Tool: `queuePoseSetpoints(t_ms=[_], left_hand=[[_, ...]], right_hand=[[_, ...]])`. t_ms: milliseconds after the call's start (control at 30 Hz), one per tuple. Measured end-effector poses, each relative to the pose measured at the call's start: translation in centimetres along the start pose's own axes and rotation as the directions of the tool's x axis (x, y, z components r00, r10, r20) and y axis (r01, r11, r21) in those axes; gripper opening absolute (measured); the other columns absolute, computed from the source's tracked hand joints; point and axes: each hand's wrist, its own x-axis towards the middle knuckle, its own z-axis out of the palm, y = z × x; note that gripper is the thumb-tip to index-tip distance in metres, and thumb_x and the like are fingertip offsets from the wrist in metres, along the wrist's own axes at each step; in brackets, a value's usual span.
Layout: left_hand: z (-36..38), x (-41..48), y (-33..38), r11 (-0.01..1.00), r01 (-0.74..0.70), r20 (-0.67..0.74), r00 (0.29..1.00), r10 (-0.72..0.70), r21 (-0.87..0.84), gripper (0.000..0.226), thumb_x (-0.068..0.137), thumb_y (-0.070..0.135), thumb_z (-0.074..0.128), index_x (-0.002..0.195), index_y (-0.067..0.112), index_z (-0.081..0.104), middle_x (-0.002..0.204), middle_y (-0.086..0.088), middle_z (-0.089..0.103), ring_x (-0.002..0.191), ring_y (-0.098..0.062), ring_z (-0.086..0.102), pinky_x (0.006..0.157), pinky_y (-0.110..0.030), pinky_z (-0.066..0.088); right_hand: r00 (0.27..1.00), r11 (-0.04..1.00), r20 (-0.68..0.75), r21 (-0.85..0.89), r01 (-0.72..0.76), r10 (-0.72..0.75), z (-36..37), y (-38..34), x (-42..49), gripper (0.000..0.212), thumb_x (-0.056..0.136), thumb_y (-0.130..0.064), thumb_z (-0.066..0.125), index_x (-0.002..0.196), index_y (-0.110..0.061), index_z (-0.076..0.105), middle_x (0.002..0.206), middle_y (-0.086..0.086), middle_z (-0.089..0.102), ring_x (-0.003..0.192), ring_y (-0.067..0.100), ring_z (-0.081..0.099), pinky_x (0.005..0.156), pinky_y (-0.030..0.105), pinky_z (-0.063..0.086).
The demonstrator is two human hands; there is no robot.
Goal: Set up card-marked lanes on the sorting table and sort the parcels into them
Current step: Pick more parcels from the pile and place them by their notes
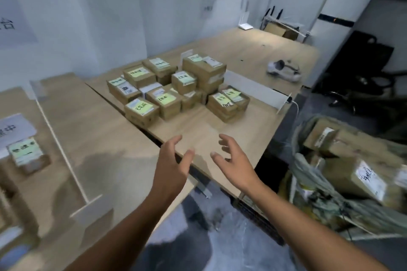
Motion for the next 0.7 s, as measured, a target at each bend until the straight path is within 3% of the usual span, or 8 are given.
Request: queuePoseSetpoints(t_ms=[67, 133, 233, 367, 500, 600, 700], left_hand=[[3.6, 2.2, 0.1, 0.999, 0.053, 0.042, 0.998, -0.053, -0.007, 0.045, 0.097, 0.049, 0.059, 0.139, 0.037, 0.050, 0.137, 0.019, 0.045, 0.124, 0.006, 0.044, 0.102, -0.015, 0.032], [6.8, 4.9, -0.3, 0.992, 0.126, 0.064, 0.990, -0.125, -0.018, 0.044, 0.098, 0.049, 0.058, 0.139, 0.038, 0.049, 0.139, 0.018, 0.045, 0.129, -0.006, 0.044, 0.107, -0.032, 0.038], [11.9, 9.7, -1.7, 0.985, 0.170, 0.062, 0.984, -0.168, -0.030, 0.045, 0.098, 0.048, 0.059, 0.139, 0.032, 0.051, 0.143, 0.009, 0.049, 0.127, -0.010, 0.046, 0.111, -0.042, 0.041], [19.3, 17.2, -4.9, 0.969, 0.241, 0.073, 0.969, -0.236, -0.056, 0.049, 0.098, 0.049, 0.059, 0.141, 0.028, 0.050, 0.145, 0.005, 0.050, 0.128, -0.013, 0.048, 0.111, -0.042, 0.041], [24.7, 23.5, -7.1, 0.917, 0.395, 0.078, 0.917, -0.391, -0.055, 0.055, 0.097, 0.057, 0.057, 0.143, 0.030, 0.047, 0.148, 0.007, 0.047, 0.125, -0.010, 0.048, 0.104, -0.034, 0.041], [27.5, 28.1, -8.2, 0.890, 0.455, 0.068, 0.889, -0.452, -0.035, 0.060, 0.096, 0.056, 0.058, 0.146, 0.026, 0.044, 0.151, 0.002, 0.046, 0.132, -0.018, 0.049, 0.108, -0.037, 0.042], [30.0, 31.9, -9.3, 0.865, 0.502, 0.036, 0.865, -0.501, -0.012, 0.066, 0.096, 0.055, 0.059, 0.148, 0.017, 0.043, 0.152, -0.006, 0.047, 0.132, -0.022, 0.049, 0.106, -0.038, 0.043]], right_hand=[[0.998, 0.997, -0.039, 0.054, -0.053, 0.056, -2.7, 2.5, 2.2, 0.059, 0.098, -0.036, 0.066, 0.151, -0.029, 0.040, 0.143, -0.007, 0.051, 0.128, 0.009, 0.050, 0.103, 0.031, 0.047], [0.991, 0.991, -0.078, 0.088, -0.105, 0.111, -4.7, 5.2, 4.8, 0.058, 0.097, -0.037, 0.066, 0.149, -0.029, 0.043, 0.139, -0.007, 0.053, 0.126, 0.008, 0.052, 0.092, 0.017, 0.045], [0.980, 0.982, -0.095, 0.088, -0.169, 0.178, -6.9, 9.4, 10.0, 0.057, 0.096, -0.041, 0.067, 0.147, -0.030, 0.044, 0.136, -0.010, 0.055, 0.123, 0.006, 0.054, 0.082, 0.006, 0.039], [0.971, 0.973, -0.070, 0.054, -0.223, 0.226, -8.6, 14.9, 18.8, 0.057, 0.096, -0.045, 0.065, 0.147, -0.033, 0.044, 0.136, -0.013, 0.054, 0.123, 0.004, 0.053, 0.082, 0.008, 0.040], [0.960, 0.959, -0.004, 0.035, -0.280, 0.280, -9.5, 18.5, 26.9, 0.051, 0.097, -0.039, 0.066, 0.142, -0.036, 0.044, 0.136, -0.012, 0.052, 0.124, 0.006, 0.052, 0.097, 0.024, 0.043], [0.949, 0.949, 0.049, 0.044, -0.313, 0.310, -9.6, 20.6, 32.3, 0.041, 0.095, -0.039, 0.066, 0.129, -0.045, 0.044, 0.130, -0.016, 0.052, 0.122, 0.006, 0.053, 0.091, 0.022, 0.043], [0.932, 0.930, 0.060, 0.068, -0.361, 0.357, -9.1, 23.1, 36.4, 0.040, 0.096, -0.038, 0.066, 0.132, -0.033, 0.050, 0.132, -0.013, 0.055, 0.122, 0.011, 0.055, 0.096, 0.029, 0.048]])
